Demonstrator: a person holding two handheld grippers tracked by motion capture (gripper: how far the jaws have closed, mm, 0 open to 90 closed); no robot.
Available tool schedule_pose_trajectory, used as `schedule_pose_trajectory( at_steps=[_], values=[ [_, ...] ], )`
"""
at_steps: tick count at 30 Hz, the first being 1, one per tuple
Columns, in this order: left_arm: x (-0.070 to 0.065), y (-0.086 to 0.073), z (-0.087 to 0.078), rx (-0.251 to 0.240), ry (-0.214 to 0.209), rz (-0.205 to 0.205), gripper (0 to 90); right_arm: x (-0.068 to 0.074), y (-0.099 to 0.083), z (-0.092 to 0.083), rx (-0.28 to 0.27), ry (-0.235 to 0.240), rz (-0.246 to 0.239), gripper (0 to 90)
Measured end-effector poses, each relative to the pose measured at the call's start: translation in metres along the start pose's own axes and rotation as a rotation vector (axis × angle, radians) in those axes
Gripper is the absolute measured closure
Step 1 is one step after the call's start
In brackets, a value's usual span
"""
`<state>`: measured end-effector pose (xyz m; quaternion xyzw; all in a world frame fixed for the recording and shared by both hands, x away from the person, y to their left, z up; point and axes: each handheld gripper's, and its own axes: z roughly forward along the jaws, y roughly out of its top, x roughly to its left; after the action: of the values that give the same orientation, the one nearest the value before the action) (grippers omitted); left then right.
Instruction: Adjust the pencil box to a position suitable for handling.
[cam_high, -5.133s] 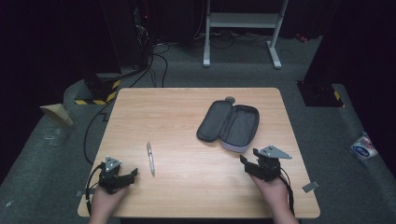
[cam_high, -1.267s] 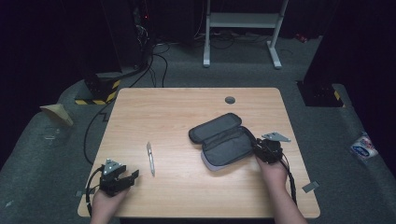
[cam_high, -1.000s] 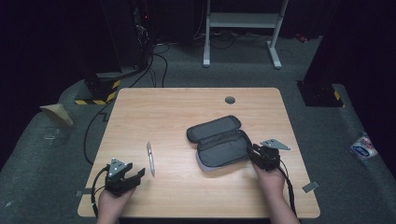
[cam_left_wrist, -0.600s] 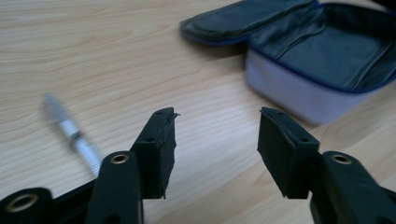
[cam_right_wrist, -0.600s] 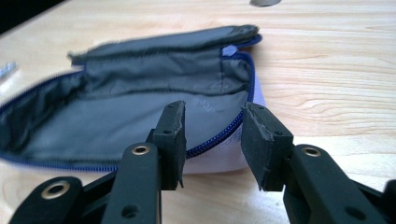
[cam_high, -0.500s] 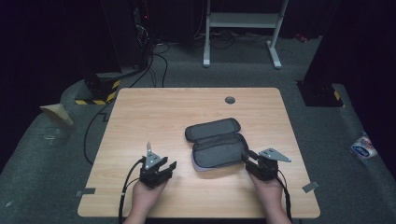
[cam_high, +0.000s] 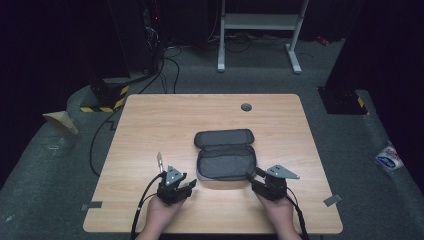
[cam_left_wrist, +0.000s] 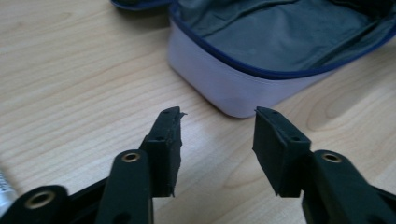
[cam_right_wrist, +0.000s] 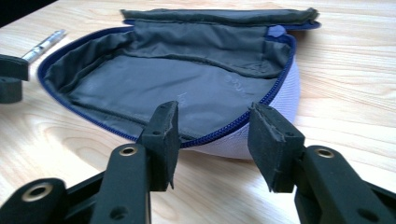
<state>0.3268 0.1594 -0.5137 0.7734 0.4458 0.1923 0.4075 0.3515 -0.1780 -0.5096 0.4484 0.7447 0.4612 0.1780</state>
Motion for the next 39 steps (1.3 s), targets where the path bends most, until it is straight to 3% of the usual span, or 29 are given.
schedule_pose_trajectory(
  at_steps=[3, 7, 27, 33, 39],
  values=[
    [0.002, -0.001, -0.003, -0.004, 0.001, -0.001, 50.2, 0.005, 0.000, 0.003, 0.003, 0.013, -0.015, 49.5],
    [0.005, -0.001, -0.006, -0.019, -0.006, -0.033, 50.0, 0.009, 0.000, 0.005, 0.009, 0.026, -0.035, 48.1],
    [0.011, -0.001, -0.011, -0.038, 0.008, -0.022, 54.0, 0.004, 0.000, 0.000, 0.002, 0.008, -0.046, 46.4],
    [0.022, -0.004, -0.022, -0.043, 0.033, -0.042, 56.2, -0.001, 0.003, -0.002, -0.006, -0.003, -0.049, 46.6],
    [0.050, -0.009, -0.042, -0.087, 0.079, -0.115, 55.9, -0.010, 0.007, -0.007, -0.031, -0.024, -0.035, 47.8]
  ],
)
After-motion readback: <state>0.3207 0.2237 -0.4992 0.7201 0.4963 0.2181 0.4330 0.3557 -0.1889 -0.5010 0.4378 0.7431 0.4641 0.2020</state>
